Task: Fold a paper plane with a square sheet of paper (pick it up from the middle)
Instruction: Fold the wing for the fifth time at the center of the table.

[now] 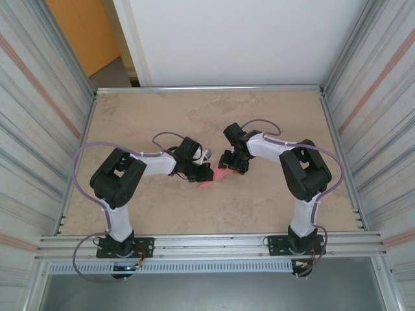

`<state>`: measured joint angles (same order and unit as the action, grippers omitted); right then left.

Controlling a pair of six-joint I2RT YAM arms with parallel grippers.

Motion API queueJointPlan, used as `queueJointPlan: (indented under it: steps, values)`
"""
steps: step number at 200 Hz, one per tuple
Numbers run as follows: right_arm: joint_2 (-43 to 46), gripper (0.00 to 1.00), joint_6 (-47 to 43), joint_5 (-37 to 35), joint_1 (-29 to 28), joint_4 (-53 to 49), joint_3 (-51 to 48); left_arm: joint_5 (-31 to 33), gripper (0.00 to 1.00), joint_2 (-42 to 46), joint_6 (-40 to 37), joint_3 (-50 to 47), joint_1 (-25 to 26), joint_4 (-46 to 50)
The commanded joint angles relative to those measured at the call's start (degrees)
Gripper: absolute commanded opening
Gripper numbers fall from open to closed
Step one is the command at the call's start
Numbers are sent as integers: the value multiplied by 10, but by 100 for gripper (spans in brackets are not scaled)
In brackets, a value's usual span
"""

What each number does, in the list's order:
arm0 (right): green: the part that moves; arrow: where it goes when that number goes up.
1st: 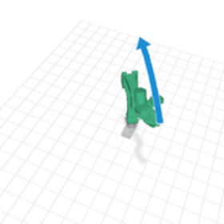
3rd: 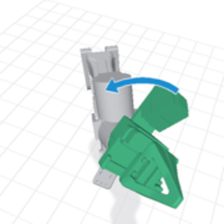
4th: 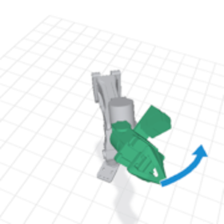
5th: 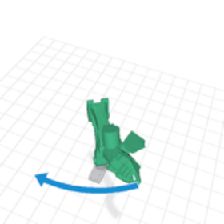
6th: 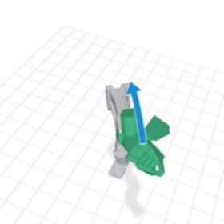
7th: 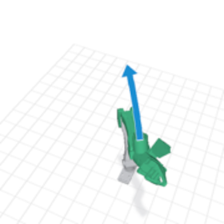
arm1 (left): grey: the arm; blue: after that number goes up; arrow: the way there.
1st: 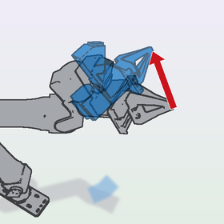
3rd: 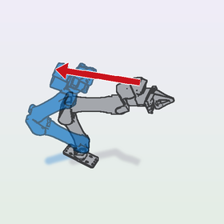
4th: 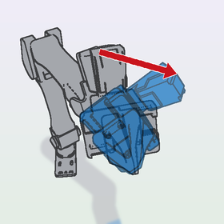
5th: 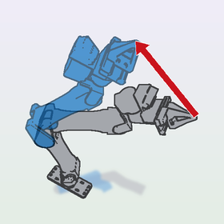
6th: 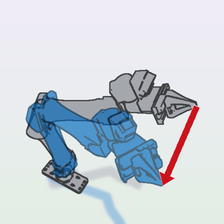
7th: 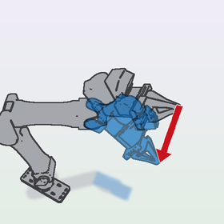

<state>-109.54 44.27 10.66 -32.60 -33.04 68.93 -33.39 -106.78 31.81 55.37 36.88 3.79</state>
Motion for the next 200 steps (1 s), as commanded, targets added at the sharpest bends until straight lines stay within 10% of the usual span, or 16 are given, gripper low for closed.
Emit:
queueJointPlan:
  steps: [1,63,133,200]
  values:
    - [-92,56,-18,-14,-8,10,-43,5,7,-11,6,-14,2,12]
    - [-85,55,-18,-14,-7,6,-41,13,6,-17,11,-20,0,20]
    - [137,57,-15,-16,17,56,-55,10,5,-22,9,-18,0,23]
    - [120,26,12,45,-30,146,-75,9,4,-24,8,-19,-1,21]
